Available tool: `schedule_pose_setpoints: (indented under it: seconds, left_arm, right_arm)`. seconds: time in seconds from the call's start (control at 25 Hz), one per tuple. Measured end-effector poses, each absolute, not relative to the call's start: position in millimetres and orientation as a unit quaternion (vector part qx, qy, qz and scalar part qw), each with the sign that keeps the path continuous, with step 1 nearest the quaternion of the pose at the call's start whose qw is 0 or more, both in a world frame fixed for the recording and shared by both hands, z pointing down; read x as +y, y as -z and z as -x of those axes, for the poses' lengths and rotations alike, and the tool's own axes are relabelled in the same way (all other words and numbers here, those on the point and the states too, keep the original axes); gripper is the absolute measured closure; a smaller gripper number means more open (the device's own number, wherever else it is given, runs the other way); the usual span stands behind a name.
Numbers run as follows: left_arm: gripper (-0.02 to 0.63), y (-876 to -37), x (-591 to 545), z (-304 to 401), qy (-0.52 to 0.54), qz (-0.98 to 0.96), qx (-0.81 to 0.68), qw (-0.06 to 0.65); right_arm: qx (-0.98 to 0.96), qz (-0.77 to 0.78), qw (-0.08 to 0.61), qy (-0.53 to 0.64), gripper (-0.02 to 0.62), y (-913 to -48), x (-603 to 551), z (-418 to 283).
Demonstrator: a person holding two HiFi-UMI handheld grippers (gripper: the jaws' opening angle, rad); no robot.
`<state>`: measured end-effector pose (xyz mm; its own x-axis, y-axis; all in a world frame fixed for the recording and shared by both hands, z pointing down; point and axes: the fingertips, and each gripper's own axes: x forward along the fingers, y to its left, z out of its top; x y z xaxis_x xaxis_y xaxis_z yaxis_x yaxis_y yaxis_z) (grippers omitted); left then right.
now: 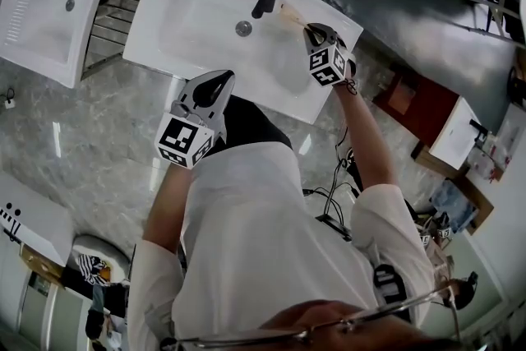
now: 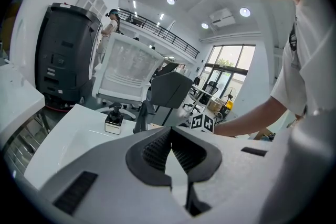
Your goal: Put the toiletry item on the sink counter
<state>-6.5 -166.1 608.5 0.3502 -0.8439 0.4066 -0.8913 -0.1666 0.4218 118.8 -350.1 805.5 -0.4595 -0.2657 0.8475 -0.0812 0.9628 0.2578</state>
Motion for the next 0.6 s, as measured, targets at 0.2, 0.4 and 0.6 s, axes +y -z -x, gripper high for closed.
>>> schedule_pose_setpoints:
  seconds: [0.2,0.4,0.6]
  left_arm:
    - [0.603,-613,-168,10,-0.040,-0.758,-0.572,0.310]
    - [0.603,-616,-169,9,-0.041,-0.756,-0.572,0.315]
    - [0.603,-617,-169,9,-0.039,-0.754,-0.573,0.318]
  right_arm:
    - [-0.841,-0.097,0.525,0.086,0.554,-823,-361,-116]
    - [-0.829,-0.092,0.545,0.083,0.549,-841,-370,-117]
    - [-0.821,-0.092,0.555,0.100,0.546,-849,-378,-115]
